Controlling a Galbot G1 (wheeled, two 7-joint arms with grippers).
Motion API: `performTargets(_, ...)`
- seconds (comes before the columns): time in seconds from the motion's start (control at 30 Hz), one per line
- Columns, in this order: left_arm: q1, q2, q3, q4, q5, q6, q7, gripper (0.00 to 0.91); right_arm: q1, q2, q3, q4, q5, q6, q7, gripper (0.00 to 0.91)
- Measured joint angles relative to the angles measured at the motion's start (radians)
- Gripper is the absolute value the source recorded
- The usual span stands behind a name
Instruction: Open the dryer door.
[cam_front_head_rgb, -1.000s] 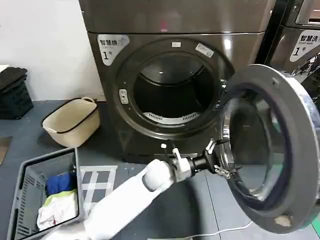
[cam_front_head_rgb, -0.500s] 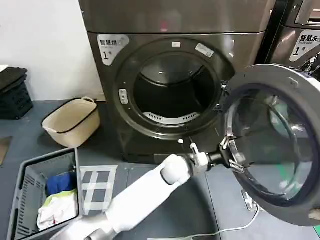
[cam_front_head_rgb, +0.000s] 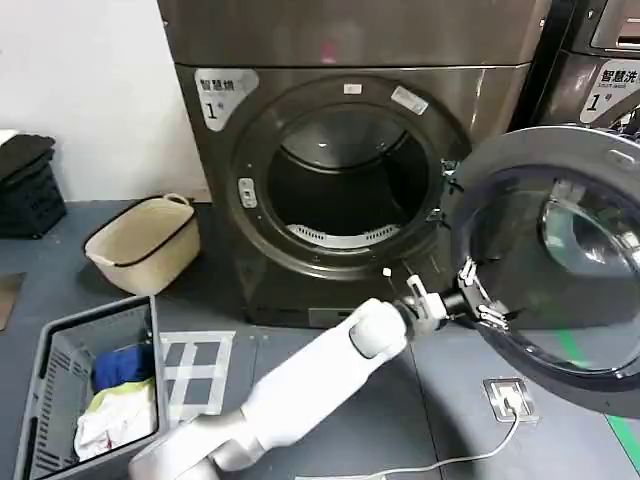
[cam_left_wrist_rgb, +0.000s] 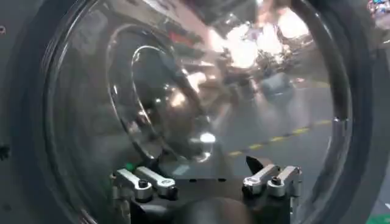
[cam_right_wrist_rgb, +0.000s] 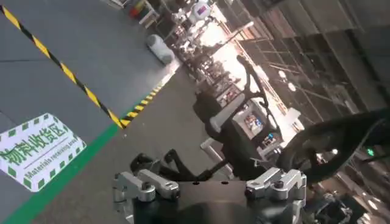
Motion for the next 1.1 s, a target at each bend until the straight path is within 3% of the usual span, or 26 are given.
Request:
performTargets(0.33, -0.028, 0.000, 0.004, 0.058, 0.001, 0.016, -0.008, 0.907, 0.000, -0.001, -0.002, 0.005, 0.000, 0.002, -0.002, 0.907)
performTargets(0.67, -0.004, 0.000, 0.005, 0.011, -0.020, 0.052, 0.029, 0.907, 0.001, -0.020, 0.000, 0.001, 0.005, 0.000, -0.006, 0.907)
performTargets(0.97, 0.078, 0.009, -0.007, -0.231, -0.079, 0.172, 0.064, 0.907, 0.009, -0.040, -0.002, -0.001, 0.009, 0.001, -0.012, 0.907)
performTargets(1.1, 0.121, 0.136, -0.012, -0.383, -0.125, 0.240, 0.028, 0.907, 0.012, -0.049, -0.009, -0.002, 0.009, 0.000, -0.014, 0.907)
